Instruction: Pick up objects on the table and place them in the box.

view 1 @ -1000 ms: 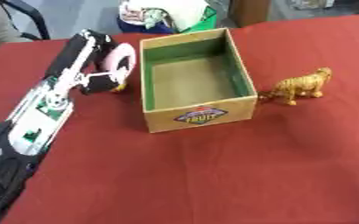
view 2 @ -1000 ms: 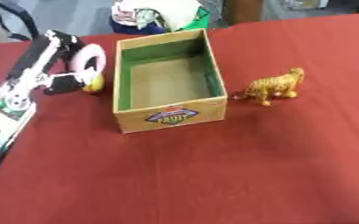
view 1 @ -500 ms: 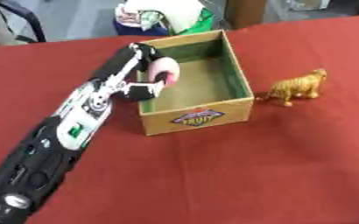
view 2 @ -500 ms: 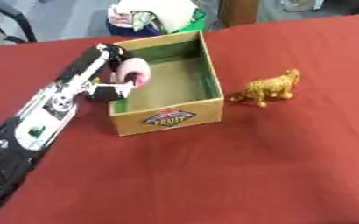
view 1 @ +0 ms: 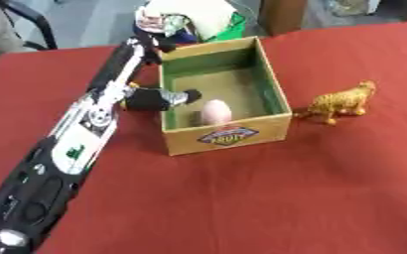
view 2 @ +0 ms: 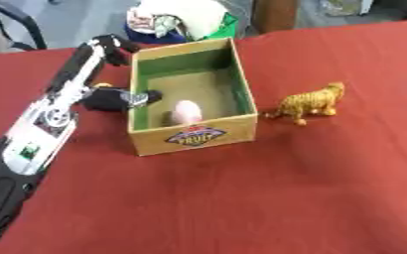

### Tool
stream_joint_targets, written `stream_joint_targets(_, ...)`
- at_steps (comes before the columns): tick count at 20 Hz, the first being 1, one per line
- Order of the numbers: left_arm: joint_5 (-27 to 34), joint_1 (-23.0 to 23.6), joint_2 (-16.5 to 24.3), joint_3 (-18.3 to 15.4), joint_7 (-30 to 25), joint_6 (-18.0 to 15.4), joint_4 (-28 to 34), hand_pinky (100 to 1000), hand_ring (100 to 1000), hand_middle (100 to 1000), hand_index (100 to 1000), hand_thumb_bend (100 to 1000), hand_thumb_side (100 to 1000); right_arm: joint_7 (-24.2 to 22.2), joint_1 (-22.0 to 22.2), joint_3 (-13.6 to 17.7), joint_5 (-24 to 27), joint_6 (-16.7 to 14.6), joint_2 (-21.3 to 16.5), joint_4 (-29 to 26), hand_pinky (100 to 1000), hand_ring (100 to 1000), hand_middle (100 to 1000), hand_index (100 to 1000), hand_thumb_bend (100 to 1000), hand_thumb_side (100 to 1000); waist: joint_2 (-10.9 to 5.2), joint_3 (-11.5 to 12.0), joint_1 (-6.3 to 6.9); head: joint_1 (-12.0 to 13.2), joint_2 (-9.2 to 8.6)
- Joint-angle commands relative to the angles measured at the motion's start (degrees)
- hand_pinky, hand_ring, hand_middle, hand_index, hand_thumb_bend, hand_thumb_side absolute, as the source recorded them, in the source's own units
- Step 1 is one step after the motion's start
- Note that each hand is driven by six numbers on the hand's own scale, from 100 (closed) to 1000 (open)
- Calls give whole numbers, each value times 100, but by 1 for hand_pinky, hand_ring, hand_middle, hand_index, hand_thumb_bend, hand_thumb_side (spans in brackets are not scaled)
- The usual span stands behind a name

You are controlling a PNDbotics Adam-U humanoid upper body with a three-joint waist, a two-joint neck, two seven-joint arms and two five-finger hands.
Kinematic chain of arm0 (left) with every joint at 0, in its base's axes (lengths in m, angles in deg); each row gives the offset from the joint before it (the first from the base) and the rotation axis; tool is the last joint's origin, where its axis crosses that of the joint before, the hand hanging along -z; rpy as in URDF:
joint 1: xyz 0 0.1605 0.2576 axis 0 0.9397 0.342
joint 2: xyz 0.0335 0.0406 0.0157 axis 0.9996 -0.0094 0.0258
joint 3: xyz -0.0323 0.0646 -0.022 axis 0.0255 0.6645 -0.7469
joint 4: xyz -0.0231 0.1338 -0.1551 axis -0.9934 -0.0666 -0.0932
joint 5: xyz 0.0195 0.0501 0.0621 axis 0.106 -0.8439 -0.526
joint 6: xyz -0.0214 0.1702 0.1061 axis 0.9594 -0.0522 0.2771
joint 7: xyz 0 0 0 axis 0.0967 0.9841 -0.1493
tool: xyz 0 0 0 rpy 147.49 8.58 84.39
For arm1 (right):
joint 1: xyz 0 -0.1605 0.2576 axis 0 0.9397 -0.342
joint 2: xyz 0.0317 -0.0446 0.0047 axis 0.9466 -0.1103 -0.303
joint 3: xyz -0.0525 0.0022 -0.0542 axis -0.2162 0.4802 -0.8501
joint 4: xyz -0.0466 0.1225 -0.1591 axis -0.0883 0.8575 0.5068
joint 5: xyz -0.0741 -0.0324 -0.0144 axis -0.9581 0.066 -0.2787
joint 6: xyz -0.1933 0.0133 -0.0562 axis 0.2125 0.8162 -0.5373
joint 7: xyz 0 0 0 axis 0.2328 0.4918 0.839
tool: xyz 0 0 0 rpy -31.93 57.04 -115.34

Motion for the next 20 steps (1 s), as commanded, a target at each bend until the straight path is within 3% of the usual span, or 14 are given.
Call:
stream_joint_targets(1, 15, -21, 129, -259, 271, 215, 87, 659, 567, 582, 745, 466, 107, -9, -56, 54, 16, -7, -128, -37, 518, 654, 687, 799, 100, 100, -92, 7, -50, -1, -76)
stream_joint_targets(7, -466, -9, 155, -456, 93, 522, -593, 665, 593, 626, 758, 428, 100, -10, -48, 57, 19, -9, -127, -35, 518, 654, 687, 799, 100, 100, -101, 11, -56, 9, -94)
stream_joint_targets(16, -742, -246, 30, -492, 78, 549, -1756, 666, 611, 663, 770, 438, 100, -23, -59, 46, 26, -10, -115, -40, 518, 654, 688, 800, 100, 100, -100, -45, -75, 34, -128)
stream_joint_targets(20, -822, -333, -33, -540, 310, 585, -2150, 661, 608, 668, 776, 464, 100, -27, -59, 45, 34, -11, -103, -36, 518, 654, 688, 800, 100, 100, -97, -68, -82, 46, -139)
